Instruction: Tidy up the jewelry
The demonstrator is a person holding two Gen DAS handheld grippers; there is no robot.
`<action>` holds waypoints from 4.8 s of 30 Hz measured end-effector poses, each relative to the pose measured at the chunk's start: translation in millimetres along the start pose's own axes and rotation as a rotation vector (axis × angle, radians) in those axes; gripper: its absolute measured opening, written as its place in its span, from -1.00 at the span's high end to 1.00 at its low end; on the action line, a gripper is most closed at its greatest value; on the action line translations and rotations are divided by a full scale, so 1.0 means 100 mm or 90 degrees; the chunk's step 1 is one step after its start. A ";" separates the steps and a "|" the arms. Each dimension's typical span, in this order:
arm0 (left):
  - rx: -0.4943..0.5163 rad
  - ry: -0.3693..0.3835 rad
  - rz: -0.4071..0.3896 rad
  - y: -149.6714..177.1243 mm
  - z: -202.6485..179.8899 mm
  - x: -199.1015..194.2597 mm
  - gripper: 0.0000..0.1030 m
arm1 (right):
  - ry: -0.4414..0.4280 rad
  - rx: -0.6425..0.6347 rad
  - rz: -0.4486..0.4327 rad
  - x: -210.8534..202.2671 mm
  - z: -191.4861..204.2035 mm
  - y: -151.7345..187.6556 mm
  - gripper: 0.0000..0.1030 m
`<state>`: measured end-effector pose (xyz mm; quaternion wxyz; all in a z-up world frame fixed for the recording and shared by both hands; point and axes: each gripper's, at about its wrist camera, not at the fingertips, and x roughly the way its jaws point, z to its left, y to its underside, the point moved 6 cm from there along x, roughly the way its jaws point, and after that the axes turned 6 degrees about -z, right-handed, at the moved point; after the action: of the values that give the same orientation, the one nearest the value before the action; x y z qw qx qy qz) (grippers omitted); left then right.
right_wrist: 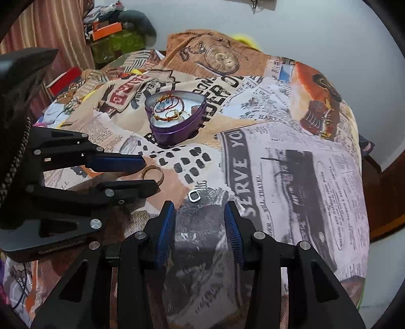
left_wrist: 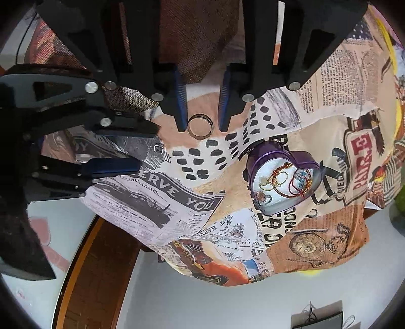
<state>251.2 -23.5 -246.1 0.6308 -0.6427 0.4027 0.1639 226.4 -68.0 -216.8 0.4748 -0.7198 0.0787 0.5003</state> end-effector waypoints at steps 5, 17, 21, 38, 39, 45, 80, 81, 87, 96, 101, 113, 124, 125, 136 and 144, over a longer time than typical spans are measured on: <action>-0.010 0.022 -0.008 0.00 0.04 0.02 0.62 | 0.003 0.015 0.001 0.07 -0.04 -0.05 0.42; -0.012 0.020 -0.032 0.00 0.01 -0.10 0.62 | 0.005 -0.008 0.005 0.14 0.03 -0.07 0.84; -0.017 0.015 -0.048 -0.05 0.03 -0.22 0.62 | -0.005 0.026 0.000 0.09 -0.05 -0.12 0.84; -0.020 -0.046 -0.156 -0.59 0.36 -0.89 0.62 | 0.015 0.056 -0.133 -0.52 -0.12 -0.77 0.83; -0.024 -0.050 -0.160 -0.62 0.40 -0.90 0.62 | 0.014 0.054 -0.139 -0.53 -0.11 -0.81 0.83; -0.042 -0.068 -0.168 -0.71 0.64 -0.88 0.62 | -0.005 0.052 -0.154 -0.44 -0.02 -1.00 0.83; -0.094 -0.034 -0.040 -0.57 1.16 0.28 0.62 | -0.107 0.110 0.026 0.99 0.05 -1.20 0.83; -0.092 -0.038 -0.040 -0.57 1.15 0.28 0.62 | -0.109 0.110 0.028 1.00 0.06 -1.18 0.83; -0.094 -0.046 -0.039 -0.57 1.15 0.25 0.62 | -0.125 0.115 0.043 1.00 0.07 -1.18 0.83; -0.103 -0.065 -0.071 -0.64 1.16 -0.11 0.62 | -0.098 0.116 0.019 0.75 0.03 -1.22 0.63; -0.110 -0.080 -0.129 -0.77 1.09 -0.58 0.62 | -0.061 0.103 -0.050 0.32 0.03 -1.30 0.63; -0.078 -0.111 -0.361 -0.98 0.43 -2.28 0.53 | -0.014 0.089 -0.331 -1.53 0.22 -1.38 0.63; -0.018 -0.194 -0.533 -0.63 -0.25 -3.35 -0.32 | 0.050 0.073 -0.515 -2.58 0.61 -0.97 0.30; -0.012 -0.205 -0.540 -0.60 -0.28 -3.39 -0.54 | 0.059 0.076 -0.521 -2.60 0.61 -0.94 0.02; -0.015 -0.249 -0.562 -0.36 -0.40 -3.51 -0.99 | 0.182 0.117 -0.579 -2.75 0.63 -0.76 -1.00; -0.032 -0.237 -0.551 -0.28 -0.37 -3.51 -0.99 | 0.202 0.120 -0.576 -2.83 0.66 -0.63 -1.00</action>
<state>42.6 47.6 30.6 0.6866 -0.7265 -0.0266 0.0080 83.3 -86.3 42.6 0.6897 -0.7031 -0.1259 0.1188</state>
